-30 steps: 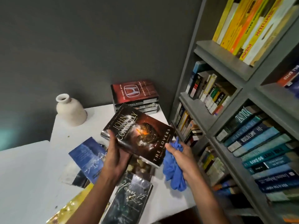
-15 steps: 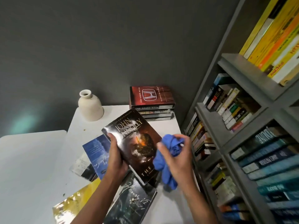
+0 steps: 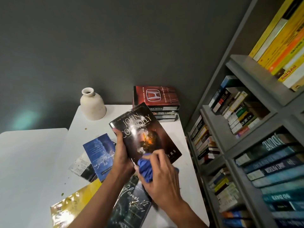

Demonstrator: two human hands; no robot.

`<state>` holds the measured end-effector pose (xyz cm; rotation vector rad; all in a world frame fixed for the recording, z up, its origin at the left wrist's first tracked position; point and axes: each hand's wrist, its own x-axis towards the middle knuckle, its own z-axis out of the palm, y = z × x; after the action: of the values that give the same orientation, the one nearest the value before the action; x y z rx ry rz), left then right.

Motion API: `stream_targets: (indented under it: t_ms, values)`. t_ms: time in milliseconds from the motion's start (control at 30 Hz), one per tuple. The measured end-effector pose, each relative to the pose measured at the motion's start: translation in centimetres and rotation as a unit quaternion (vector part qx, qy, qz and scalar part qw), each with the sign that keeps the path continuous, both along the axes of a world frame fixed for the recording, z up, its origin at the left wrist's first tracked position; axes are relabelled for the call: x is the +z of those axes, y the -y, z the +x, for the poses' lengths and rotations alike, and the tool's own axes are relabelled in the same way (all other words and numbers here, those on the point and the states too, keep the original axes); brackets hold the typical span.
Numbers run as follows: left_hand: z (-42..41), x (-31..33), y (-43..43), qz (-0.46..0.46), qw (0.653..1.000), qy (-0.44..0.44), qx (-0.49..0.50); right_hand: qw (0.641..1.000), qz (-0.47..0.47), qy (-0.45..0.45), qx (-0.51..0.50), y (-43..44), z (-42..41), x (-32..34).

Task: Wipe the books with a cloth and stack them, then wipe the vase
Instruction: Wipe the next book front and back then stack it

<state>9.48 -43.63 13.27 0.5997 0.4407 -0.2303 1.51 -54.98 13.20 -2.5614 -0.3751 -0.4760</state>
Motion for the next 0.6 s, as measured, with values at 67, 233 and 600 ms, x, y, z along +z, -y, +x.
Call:
stream_targets:
  t_ms: [67,233,600]
  values:
    - [0.3,-0.6,-0.6,-0.015,1.000,0.007,-0.002,0.999,-0.028,-0.005,0.025,1.9,0.3,-0.3]
    - [0.1,-0.1,-0.4,-0.010,1.000,0.012,0.000,0.994,-0.013,-0.008,-0.112,4.4,4.3,0.7]
    - [0.7,-0.1,0.1,0.043,0.998,0.038,-0.027,0.998,0.006,0.011,-0.067,3.1,4.2,1.1]
